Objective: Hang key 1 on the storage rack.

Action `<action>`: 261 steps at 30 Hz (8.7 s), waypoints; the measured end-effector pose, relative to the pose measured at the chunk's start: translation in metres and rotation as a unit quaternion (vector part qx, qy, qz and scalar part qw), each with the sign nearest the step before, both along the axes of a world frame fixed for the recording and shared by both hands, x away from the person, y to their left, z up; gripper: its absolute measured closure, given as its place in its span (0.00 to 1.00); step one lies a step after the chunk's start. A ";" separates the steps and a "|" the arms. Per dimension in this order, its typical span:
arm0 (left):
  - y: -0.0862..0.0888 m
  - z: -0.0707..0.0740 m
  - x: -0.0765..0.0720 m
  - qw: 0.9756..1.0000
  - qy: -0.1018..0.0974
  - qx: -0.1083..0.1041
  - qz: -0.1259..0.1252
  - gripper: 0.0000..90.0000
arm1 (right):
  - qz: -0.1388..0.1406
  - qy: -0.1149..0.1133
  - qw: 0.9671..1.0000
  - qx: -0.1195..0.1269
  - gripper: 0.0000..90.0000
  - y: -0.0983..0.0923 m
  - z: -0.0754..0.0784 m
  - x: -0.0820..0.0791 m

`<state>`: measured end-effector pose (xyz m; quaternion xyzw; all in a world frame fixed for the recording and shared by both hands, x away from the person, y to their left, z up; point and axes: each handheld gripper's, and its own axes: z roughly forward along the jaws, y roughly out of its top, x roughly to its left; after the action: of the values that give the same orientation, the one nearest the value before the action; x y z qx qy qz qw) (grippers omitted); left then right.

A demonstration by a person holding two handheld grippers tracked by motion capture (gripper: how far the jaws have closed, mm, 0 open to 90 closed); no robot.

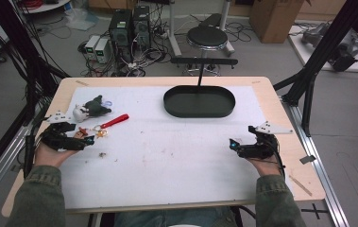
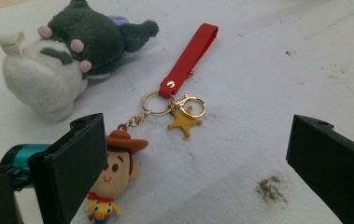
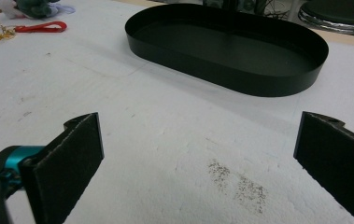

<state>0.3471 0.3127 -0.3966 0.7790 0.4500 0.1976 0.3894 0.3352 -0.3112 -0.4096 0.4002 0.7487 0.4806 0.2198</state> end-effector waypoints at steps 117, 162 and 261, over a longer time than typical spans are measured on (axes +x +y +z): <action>-0.083 0.144 0.086 0.992 -0.007 -0.008 -0.129 0.83 | 0.006 0.023 0.998 0.052 0.01 -0.015 -0.003 -0.002; -0.202 0.200 0.138 0.985 -0.039 0.029 -0.168 0.83 | 0.017 0.040 0.997 0.065 0.01 -0.018 -0.001 0.003; -0.260 0.155 0.207 0.984 -0.052 -0.087 -0.144 0.08 | -0.010 0.032 0.997 0.064 0.01 -0.030 0.000 -0.007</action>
<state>0.5543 0.0523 -0.2412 0.7872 0.3279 0.1402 0.5032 0.3279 -0.3408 -0.4099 0.4363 0.7188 0.5125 0.1742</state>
